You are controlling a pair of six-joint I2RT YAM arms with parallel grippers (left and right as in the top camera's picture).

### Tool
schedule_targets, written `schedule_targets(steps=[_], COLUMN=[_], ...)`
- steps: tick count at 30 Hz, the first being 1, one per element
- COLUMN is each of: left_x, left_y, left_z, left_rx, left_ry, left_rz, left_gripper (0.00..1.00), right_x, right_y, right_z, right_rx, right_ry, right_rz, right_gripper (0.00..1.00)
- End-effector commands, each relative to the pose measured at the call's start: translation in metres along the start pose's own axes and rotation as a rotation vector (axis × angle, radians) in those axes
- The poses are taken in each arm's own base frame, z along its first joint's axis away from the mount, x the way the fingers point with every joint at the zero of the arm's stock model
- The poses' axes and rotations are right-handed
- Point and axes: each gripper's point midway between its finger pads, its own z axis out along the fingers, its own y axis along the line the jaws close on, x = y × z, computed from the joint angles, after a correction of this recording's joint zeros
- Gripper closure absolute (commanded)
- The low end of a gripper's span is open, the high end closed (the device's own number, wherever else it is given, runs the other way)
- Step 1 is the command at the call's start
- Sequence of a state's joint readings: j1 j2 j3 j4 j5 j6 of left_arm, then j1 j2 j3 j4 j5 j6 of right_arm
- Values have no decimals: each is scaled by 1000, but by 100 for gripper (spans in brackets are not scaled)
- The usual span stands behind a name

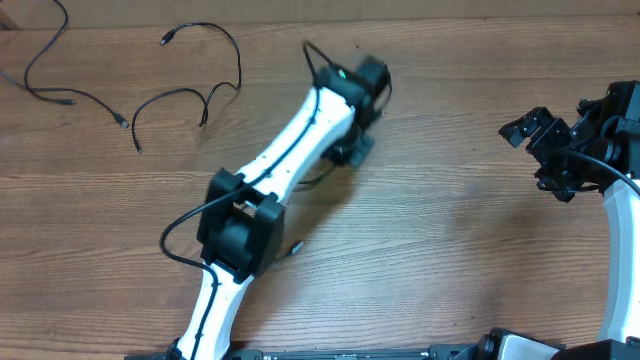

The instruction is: Untangle cables

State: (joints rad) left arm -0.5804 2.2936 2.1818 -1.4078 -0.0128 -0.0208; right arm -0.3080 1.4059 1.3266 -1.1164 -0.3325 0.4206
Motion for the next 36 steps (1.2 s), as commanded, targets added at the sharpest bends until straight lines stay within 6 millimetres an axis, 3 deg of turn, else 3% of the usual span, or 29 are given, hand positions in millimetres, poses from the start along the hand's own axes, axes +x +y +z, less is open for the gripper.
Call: schedule_targets(steps=[1,7,10,13,19,24,26,30,32,36], left_x=[-18,-33,-31,-24,-24,-22,-12,30,56,111], left_y=[19,53,74,86,88,101,109,136,158,207], left_z=[-56,-164,-216,-254,-264,-312,-341,-394,-415,-438], left_rx=[-15,-35,-50,-22,-21,-72,-89,-162,-211,-331], left_ry=[-130,-415,-566,-675,-712,-868,-950,-1074,-1118,-1147], left_rz=[-15,-82,-126,-151,-153,-175,-190,-247,-304,-448], left_gripper=[96,96,96,96,96,96,96,96,96,96], right_x=[-4,-4,-4,-4,-4,-4,-4,-4,-4,-4], right_y=[0,0,0,0,0,0,0,0,0,0], right_z=[-1,-1,-1,-1,-1,-1,-1,-1,-1,-1], right_rx=[7,7,7,7,7,7,7,7,7,7], right_ry=[-11,-11,-11,-11,-11,-11,-11,-11,-11,-11], right_rz=[-8,-8,-8,-8,-8,-8,-8,-8,-8,-8], right_gripper=[0,0,0,0,0,0,0,0,0,0])
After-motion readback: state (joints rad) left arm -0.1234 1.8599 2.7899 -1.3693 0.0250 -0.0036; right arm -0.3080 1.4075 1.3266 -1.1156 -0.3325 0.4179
